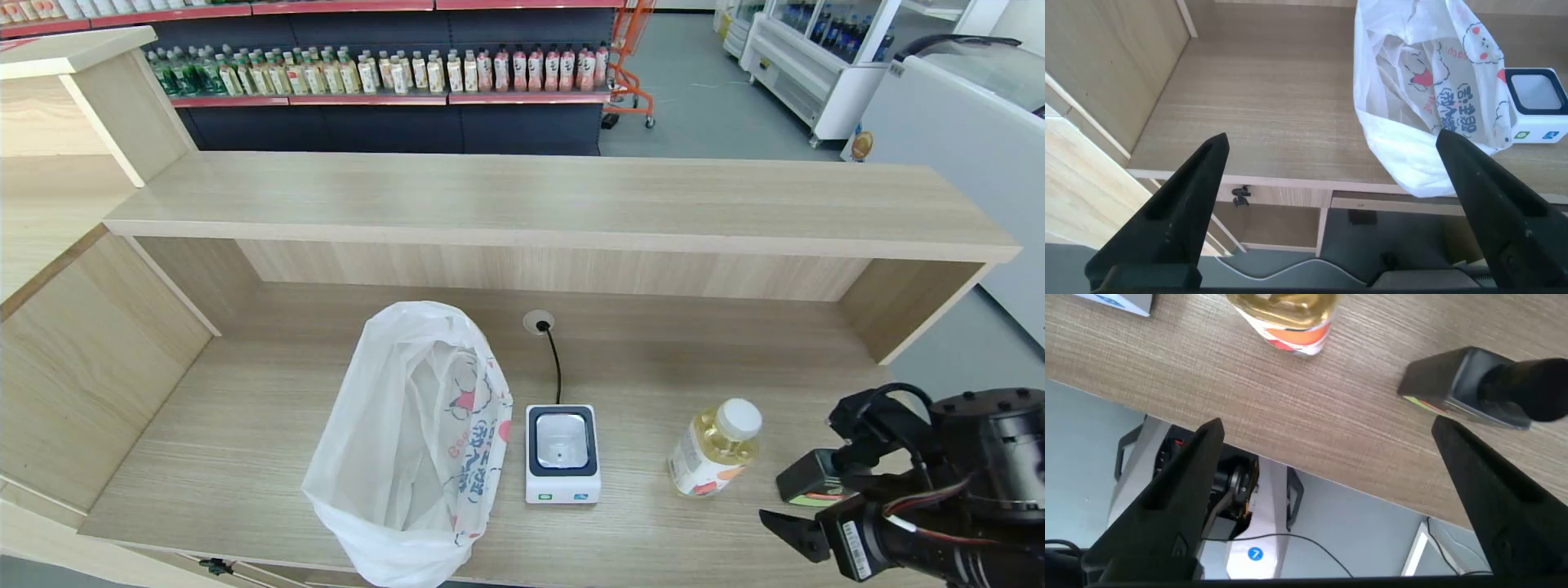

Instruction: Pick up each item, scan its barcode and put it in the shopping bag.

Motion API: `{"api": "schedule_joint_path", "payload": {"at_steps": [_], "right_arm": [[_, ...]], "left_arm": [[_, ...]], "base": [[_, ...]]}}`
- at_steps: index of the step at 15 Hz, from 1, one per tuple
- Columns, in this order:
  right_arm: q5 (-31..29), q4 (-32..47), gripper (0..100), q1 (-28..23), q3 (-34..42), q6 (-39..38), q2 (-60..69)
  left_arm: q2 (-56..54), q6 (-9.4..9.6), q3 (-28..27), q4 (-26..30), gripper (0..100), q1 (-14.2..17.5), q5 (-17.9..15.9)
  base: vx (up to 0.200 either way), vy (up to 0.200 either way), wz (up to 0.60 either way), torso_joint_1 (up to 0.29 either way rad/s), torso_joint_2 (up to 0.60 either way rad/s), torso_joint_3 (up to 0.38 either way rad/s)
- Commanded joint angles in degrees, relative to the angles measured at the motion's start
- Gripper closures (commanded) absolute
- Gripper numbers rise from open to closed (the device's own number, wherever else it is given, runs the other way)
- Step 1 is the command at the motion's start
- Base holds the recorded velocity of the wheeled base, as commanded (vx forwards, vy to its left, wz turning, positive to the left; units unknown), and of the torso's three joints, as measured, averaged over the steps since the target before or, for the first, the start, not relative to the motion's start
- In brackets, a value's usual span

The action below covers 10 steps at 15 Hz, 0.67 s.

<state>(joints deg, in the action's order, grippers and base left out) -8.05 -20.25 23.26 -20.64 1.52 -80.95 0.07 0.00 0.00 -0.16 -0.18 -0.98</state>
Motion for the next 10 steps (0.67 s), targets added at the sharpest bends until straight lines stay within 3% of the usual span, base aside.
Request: {"api": "schedule_joint_path", "payload": {"at_steps": [1,3,10], "right_arm": [[-0.83,-2.6,0,2.49,0.42,0.23,-6.68],[-4.08,-8.23,0,3.63,1.3,0.32,-11.16],[-4.08,-16.84,0,3.55,0.25,0.5,-17.32]], "left_arm": [[0.01,0.0,0.0,-0.02,0,0.01,0.01],[0.01,0.0,0.0,-0.02,0,0.01,0.01],[0.01,0.0,0.0,-0.02,0,0.01,0.01]], "base": [[0.0,0.0,0.0,0.0,0.0,0.0],[0.0,0.0,0.0,0.0,0.0,0.0],[0.0,0.0,0.0,0.0,0.0,0.0]]}}
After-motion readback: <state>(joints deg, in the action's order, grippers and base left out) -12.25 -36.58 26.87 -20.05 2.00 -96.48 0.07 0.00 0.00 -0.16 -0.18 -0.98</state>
